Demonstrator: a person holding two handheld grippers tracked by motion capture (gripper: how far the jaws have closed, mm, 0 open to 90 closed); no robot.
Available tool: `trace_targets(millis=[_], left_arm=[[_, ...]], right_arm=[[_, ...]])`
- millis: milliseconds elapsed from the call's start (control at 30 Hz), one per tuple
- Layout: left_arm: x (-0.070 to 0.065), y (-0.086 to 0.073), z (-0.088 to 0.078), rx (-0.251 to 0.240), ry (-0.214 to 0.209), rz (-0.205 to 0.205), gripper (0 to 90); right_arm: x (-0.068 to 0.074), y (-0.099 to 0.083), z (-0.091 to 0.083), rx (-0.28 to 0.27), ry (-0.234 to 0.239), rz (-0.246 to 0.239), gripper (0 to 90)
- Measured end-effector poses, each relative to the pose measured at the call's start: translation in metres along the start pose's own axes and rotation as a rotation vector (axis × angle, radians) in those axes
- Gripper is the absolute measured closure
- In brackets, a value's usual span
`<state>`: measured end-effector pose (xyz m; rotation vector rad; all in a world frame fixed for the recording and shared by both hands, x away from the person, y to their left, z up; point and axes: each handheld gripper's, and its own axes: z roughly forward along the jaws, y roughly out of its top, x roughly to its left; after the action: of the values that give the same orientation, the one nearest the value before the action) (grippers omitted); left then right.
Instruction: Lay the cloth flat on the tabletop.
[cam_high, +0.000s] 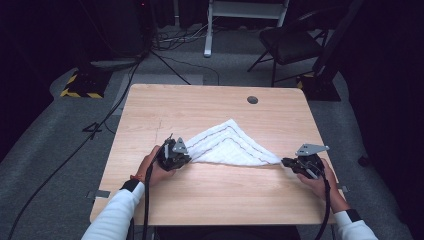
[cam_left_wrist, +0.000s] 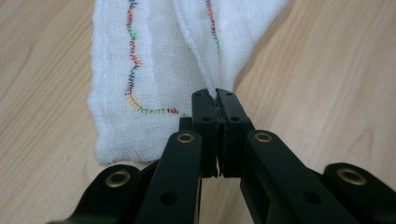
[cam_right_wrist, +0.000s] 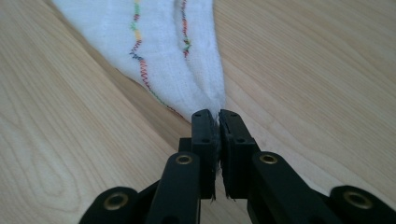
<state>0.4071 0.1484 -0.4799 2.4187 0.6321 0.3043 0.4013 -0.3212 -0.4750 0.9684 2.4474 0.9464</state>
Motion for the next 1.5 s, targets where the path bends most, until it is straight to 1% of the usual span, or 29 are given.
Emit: trace_targets(millis=[33,133,200,267,333,400,433,467,500,533,567,600,667,733,800,867,1000,1033,1067,1100,1133,1167,1200,1233,1300,1333,1433,1467,1500], left_arm=[[-0.002,-0.002,-0.001,0.008,-0.001,0.011,87.3],[-0.007,-0.005,-0.005,-0.018,-0.027,-0.010,86.6],[-0.012,-0.009,-0.008,-0.046,-0.025,-0.015,83.2],[-0.016,-0.011,-0.009,-0.034,-0.015,-0.012,76.2],[-0.019,-0.013,-0.011,-0.044,-0.020,-0.016,72.3],[-0.020,-0.011,-0.013,-0.059,-0.008,-0.023,65.8],[-0.020,-0.010,-0.015,-0.073,-0.007,-0.025,61.8],[-0.020,-0.010,-0.015,-0.073,-0.007,-0.025,55.7],[-0.020,-0.008,-0.017,-0.109,-0.001,-0.046,50.1],[-0.020,-0.008,-0.017,-0.109,-0.001,-0.046,44.2],[-0.022,-0.003,-0.019,-0.156,0.006,-0.052,38.3],[-0.023,0.000,-0.018,-0.156,-0.001,-0.054,34.7],[-0.026,0.011,-0.016,-0.153,0.000,-0.045,26.9],[-0.027,0.021,-0.011,-0.166,-0.016,-0.046,23.8],[-0.024,0.030,-0.006,-0.170,-0.027,-0.062,22.9],[-0.022,0.041,-0.001,-0.166,-0.014,-0.069,21.7],[-0.017,0.063,0.009,-0.174,-0.020,-0.071,21.0],[-0.017,0.063,0.009,-0.174,-0.020,-0.071,21.0],[-0.014,0.074,0.016,-0.182,-0.035,-0.076,21.3],[-0.014,0.074,0.016,-0.182,-0.035,-0.076,21.7],[-0.010,0.084,0.023,-0.177,-0.035,-0.084,21.8],[-0.010,0.084,0.023,-0.177,-0.035,-0.084,22.6],[-0.008,0.089,0.028,-0.179,-0.039,-0.078,24.3],[-0.003,0.095,0.040,-0.171,-0.063,-0.090,24.3],[0.000,0.096,0.045,-0.169,-0.075,-0.099,25.2],[0.004,0.099,0.057,-0.136,-0.076,-0.109,26.9],[0.006,0.103,0.071,-0.091,-0.051,-0.097,28.4],[0.007,0.104,0.075,-0.065,-0.030,-0.102,30.4],[0.010,0.105,0.078,-0.047,-0.029,-0.124,33.9]], right_arm=[[-0.002,-0.002,0.001,0.004,-0.005,0.007,85.5],[-0.006,-0.005,0.003,0.010,-0.021,0.030,84.6],[-0.004,-0.005,0.003,-0.001,-0.040,0.017,83.2],[-0.002,-0.007,0.003,0.001,-0.044,0.009,82.5],[0.000,-0.010,0.002,-0.003,-0.057,0.010,80.4],[-0.002,-0.011,0.000,-0.014,-0.062,0.024,78.1],[-0.004,-0.012,-0.002,-0.022,-0.078,0.044,77.2],[-0.007,-0.012,-0.002,-0.023,-0.097,0.060,74.3],[-0.008,-0.012,-0.003,-0.023,-0.136,0.075,71.2],[-0.008,-0.012,-0.003,-0.023,-0.136,0.075,71.2],[-0.011,-0.013,-0.004,-0.022,-0.186,0.093,70.2],[-0.012,-0.013,-0.005,-0.027,-0.201,0.098,68.4],[-0.014,-0.013,-0.005,-0.039,-0.198,0.111,66.0],[-0.014,-0.013,-0.005,-0.042,-0.202,0.112,61.8],[-0.014,-0.012,-0.004,-0.044,-0.207,0.121,59.9],[-0.013,-0.011,-0.003,-0.059,-0.197,0.123,58.9],[-0.009,-0.008,-0.001,-0.080,-0.169,0.104,58.6],[-0.008,-0.008,0.000,-0.084,-0.160,0.098,58.4],[-0.007,-0.007,0.001,-0.087,-0.153,0.089,58.3],[-0.006,-0.006,0.001,-0.085,-0.152,0.083,58.3],[-0.006,-0.006,0.002,-0.090,-0.142,0.077,57.9],[-0.006,-0.006,0.002,-0.090,-0.142,0.077,57.9],[-0.004,-0.005,0.003,-0.097,-0.119,0.067,57.5],[-0.003,-0.005,0.004,-0.096,-0.112,0.061,57.2],[-0.003,-0.005,0.004,-0.097,-0.099,0.056,56.6],[-0.001,-0.005,0.005,-0.109,-0.061,0.056,55.8],[0.001,-0.004,0.006,-0.102,-0.049,0.037,55.1],[0.001,-0.004,0.006,-0.103,-0.045,0.037,54.7],[0.001,-0.004,0.007,-0.102,-0.043,0.036,54.2]])
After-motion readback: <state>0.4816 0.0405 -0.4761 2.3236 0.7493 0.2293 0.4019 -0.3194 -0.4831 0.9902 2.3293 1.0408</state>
